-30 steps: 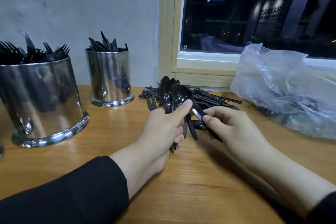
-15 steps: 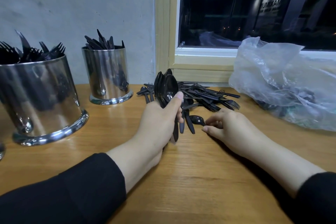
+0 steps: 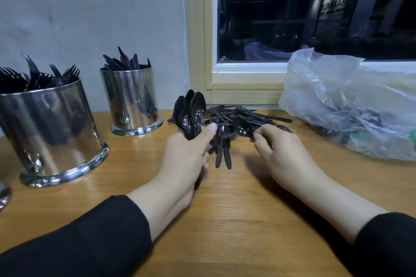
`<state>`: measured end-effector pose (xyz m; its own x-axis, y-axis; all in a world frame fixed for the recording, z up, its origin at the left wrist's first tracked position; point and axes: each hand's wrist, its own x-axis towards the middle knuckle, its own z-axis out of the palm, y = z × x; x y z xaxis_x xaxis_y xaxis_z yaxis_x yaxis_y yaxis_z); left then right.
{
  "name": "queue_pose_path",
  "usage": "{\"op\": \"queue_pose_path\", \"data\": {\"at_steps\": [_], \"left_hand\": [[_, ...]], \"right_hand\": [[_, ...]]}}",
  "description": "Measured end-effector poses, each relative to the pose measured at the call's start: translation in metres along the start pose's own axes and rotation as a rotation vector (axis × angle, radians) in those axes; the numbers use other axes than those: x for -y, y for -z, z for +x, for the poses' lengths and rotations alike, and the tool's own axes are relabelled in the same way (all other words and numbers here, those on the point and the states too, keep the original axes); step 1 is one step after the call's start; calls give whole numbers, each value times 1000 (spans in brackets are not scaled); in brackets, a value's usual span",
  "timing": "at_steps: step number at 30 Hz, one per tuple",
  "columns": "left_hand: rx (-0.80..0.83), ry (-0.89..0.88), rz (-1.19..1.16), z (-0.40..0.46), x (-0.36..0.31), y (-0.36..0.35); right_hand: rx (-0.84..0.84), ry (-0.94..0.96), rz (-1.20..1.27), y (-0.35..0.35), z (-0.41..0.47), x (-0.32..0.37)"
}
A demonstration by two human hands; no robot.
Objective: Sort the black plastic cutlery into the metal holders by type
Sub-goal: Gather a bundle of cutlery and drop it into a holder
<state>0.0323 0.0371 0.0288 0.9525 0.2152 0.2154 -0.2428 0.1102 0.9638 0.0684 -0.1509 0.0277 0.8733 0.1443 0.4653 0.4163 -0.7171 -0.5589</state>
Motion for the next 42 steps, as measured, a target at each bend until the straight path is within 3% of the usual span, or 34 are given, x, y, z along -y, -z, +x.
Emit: {"op": "queue_pose_path", "data": {"at_steps": [4, 9, 14, 18, 20, 27, 30, 42], "left_hand": [[72, 19, 2, -4, 3, 0], [78, 37, -26, -3, 1, 1], [-77, -4, -18, 10, -11, 18], [-90, -26, -25, 15, -18, 39], [-83, -22, -39, 15, -18, 44], [-20, -25, 75, 21, -1, 44], [-16, 0, 40, 20, -4, 43], [46, -3, 129, 10, -7, 39]], "right_hand": [[56, 58, 247, -11, -9, 26], [112, 101, 368, -22, -8, 41], [-40, 162, 101, -30, 17, 21], [253, 177, -210, -38, 38, 1], [306, 176, -250, -40, 42, -4], [137, 93, -437, -37, 37, -9], [59, 96, -456, -39, 33, -2], [166, -104, -414, -63, 31, 33]]}}
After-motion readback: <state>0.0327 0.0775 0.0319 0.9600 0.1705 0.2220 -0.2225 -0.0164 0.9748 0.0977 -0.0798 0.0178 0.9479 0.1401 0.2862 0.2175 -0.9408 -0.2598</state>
